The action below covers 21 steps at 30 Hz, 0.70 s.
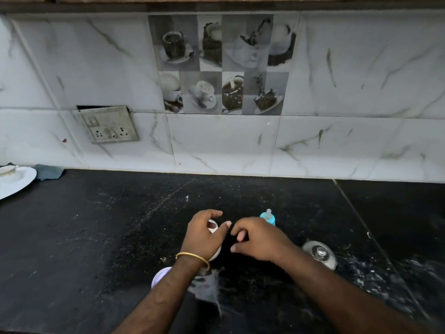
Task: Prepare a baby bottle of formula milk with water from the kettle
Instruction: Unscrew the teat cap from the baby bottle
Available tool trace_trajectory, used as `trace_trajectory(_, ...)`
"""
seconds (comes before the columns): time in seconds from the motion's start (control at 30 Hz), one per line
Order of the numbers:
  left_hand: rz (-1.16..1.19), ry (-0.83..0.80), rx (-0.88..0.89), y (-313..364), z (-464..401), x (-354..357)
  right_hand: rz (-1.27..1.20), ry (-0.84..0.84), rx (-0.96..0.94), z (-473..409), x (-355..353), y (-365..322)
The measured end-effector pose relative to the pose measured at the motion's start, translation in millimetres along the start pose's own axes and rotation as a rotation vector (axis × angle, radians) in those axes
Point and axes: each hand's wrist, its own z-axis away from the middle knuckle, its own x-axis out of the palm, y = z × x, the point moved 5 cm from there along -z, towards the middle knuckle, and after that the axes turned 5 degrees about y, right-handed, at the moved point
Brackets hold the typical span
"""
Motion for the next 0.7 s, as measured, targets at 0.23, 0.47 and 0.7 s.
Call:
trace_trajectory(0.23,0.002,-0.087,-0.157,0,28,53,0.226,0.320,0.146,-33,-68,68)
trace_trajectory(0.47,-0.038,-0.206,-0.176,-11,28,64,0.215,0.073,0.356,-58,-29,97)
trace_trajectory(0.7,0.018,-0.398,-0.176,-20,4,87,0.144,0.099,0.327,-70,-29,82)
